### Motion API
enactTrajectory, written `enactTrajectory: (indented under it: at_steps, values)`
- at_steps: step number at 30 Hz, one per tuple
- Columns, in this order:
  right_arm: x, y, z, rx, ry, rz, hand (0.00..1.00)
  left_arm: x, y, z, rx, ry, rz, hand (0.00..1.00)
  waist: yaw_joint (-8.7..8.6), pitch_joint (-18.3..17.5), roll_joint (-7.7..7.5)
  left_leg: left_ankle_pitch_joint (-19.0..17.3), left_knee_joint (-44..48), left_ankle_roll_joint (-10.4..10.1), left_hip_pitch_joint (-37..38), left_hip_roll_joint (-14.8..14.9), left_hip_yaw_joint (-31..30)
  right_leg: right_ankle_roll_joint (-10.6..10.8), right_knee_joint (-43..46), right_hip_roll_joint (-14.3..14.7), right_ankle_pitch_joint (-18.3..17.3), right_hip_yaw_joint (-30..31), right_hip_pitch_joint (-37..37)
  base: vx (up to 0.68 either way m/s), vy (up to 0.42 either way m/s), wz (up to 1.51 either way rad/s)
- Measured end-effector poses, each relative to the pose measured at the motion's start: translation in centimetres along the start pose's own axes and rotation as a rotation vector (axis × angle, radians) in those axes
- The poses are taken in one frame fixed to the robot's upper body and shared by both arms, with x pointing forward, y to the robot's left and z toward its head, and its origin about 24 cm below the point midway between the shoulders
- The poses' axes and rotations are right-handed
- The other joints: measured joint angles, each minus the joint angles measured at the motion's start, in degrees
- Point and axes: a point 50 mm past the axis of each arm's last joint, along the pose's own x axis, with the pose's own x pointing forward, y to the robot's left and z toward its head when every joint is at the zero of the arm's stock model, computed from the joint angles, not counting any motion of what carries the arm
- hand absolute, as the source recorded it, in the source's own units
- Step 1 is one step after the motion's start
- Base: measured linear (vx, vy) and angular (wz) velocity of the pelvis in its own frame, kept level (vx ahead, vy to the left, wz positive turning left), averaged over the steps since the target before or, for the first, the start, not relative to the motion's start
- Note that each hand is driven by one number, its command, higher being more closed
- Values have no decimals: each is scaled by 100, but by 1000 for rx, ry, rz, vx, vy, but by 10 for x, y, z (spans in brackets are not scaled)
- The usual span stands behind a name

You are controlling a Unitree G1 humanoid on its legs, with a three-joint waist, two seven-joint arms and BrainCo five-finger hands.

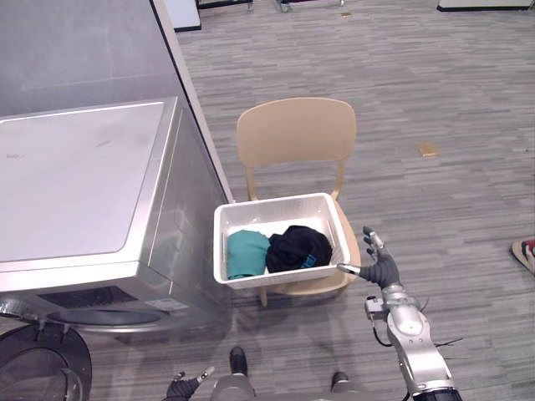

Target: Pick up the laundry basket with both hands and put the clothes into the washing machine.

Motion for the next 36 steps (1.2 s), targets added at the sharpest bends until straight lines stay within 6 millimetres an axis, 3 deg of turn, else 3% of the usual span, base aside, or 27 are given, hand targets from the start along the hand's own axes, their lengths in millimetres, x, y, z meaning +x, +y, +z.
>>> enactTrajectory:
  at_steps: [8, 13, 15, 19, 21, 26, 31, 33, 36]
  values:
    - [0, -7, -13, 1, 71, -77, 0, 0, 0, 0, 1, 4, 0, 0, 50, -161, -48, -1, -1, 0, -164, -69, -271, 24, -117, -39, 0, -273, 56, 7, 2, 15]
    - [13, -21, -4, -87, 49, -135, 0, 0, -3, 3, 25, -7, -14, 0, 120, -205, -123, 0, 4, 1, -409, -189, -601, 93, -235, -94, 38, -550, 39, 18, 10, 26]
    - [31, -27, 9, -181, 1, -137, 0, 1, 1, 6, 31, -15, -5, 0, 277, -217, -183, 41, 6, 56, -578, -234, -686, 120, -278, -114, 57, -618, -56, 15, 15, 18]
    - [64, -28, 41, -320, -102, -85, 0, 2, 5, 8, 34, -24, 8, 0, 430, -65, -246, 151, 9, 121, -864, -275, -873, 151, -276, -120, 85, -816, -209, 3, 2, 26]
    - [86, -32, 62, -421, -153, -70, 0, 3, 5, 15, 29, -47, 8, 0, 621, 195, -241, 205, 10, 131, -1012, -282, -980, 150, -259, -113, 93, -911, -291, -38, -1, 21]
    - [124, -47, 106, -639, -212, -77, 0, 4, 5, 30, 4, -100, 12, 0, 847, 807, -127, 350, 11, 151, -1438, -292, -1304, 148, -72, -94, 91, -1206, -576, -54, 6, 29]
    - [146, -59, 145, -823, -245, -106, 0, 6, 7, 61, -46, -199, 36, 0, 1102, 1526, -13, 447, 199, 182, -1978, -359, -1669, 106, 244, -136, 45, -1541, -969, -38, 27, 31]
    - [150, -57, 150, -856, -246, -100, 0, 7, 8, 69, -47, -223, 45, 0, 1153, 1603, 5, 452, 276, 187, -2139, -371, -1749, 103, 318, -142, 29, -1620, -1062, -18, 27, 23]
    - [154, -52, 142, -953, -205, -68, 0, 7, 7, 86, -63, -268, 50, 0, 1415, 1640, 47, 462, 357, 188, -2417, -400, -1917, 62, 394, -142, -7, -1793, -1267, -5, 19, 21]
